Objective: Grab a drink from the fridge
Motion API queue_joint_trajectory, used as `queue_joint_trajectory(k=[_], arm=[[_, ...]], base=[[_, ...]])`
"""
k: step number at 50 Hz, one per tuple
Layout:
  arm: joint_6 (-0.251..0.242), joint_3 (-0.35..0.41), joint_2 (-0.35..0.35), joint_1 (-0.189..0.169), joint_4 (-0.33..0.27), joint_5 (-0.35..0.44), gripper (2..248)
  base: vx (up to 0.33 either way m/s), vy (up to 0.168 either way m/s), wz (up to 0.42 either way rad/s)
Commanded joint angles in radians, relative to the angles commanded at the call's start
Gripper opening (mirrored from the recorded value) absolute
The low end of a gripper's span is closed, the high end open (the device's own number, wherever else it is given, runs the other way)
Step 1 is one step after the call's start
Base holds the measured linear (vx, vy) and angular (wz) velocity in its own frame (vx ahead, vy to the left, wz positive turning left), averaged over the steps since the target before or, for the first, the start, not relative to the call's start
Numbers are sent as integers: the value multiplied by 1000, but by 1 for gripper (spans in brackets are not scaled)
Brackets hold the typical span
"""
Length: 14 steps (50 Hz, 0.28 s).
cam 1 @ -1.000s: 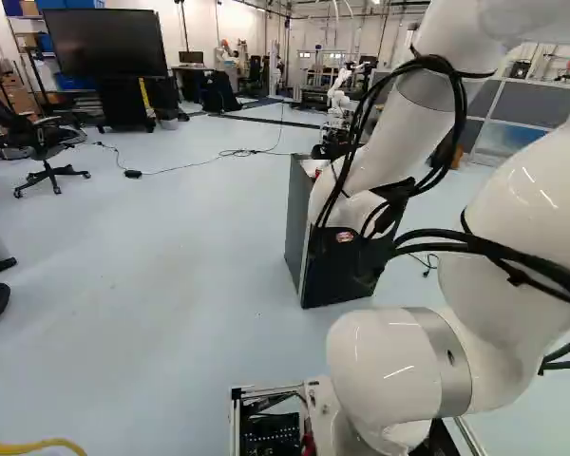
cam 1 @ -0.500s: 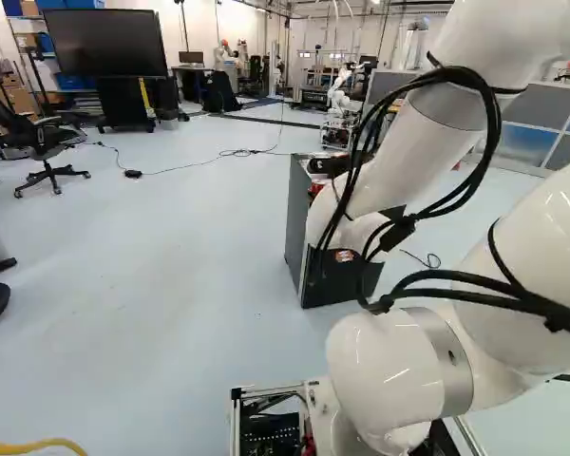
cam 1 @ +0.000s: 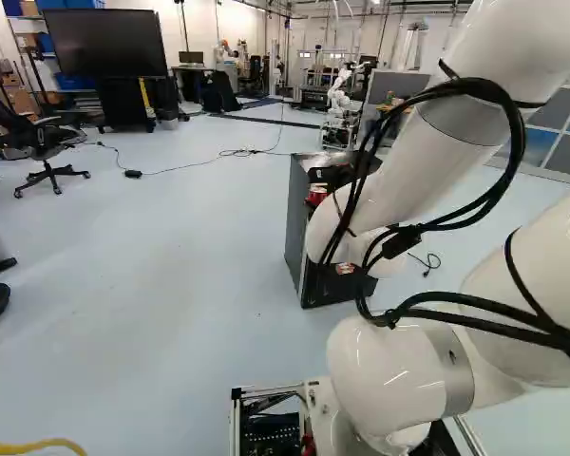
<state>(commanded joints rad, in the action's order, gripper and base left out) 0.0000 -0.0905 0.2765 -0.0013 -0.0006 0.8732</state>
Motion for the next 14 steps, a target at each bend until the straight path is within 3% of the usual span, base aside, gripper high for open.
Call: queue_joint_trajectory(k=[14], arm=[[0,3,3,1,1,0,95]], base=[[0,0,0]])
